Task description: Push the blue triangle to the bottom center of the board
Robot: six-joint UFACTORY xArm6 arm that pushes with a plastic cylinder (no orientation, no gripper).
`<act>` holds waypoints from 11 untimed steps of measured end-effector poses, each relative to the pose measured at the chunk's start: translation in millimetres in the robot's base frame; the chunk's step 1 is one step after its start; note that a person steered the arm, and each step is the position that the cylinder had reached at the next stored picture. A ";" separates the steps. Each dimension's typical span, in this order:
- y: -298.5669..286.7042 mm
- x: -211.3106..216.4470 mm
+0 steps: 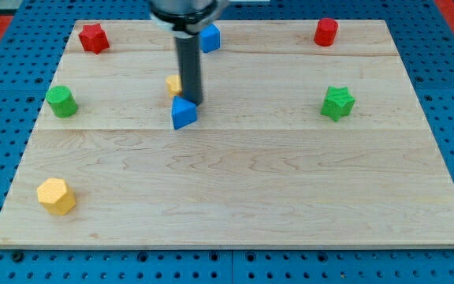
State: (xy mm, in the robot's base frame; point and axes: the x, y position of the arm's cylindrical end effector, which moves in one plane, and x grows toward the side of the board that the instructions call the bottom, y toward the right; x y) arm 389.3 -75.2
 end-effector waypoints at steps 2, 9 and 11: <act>-21.7 53.4; 35.2 108.5; 57.5 141.8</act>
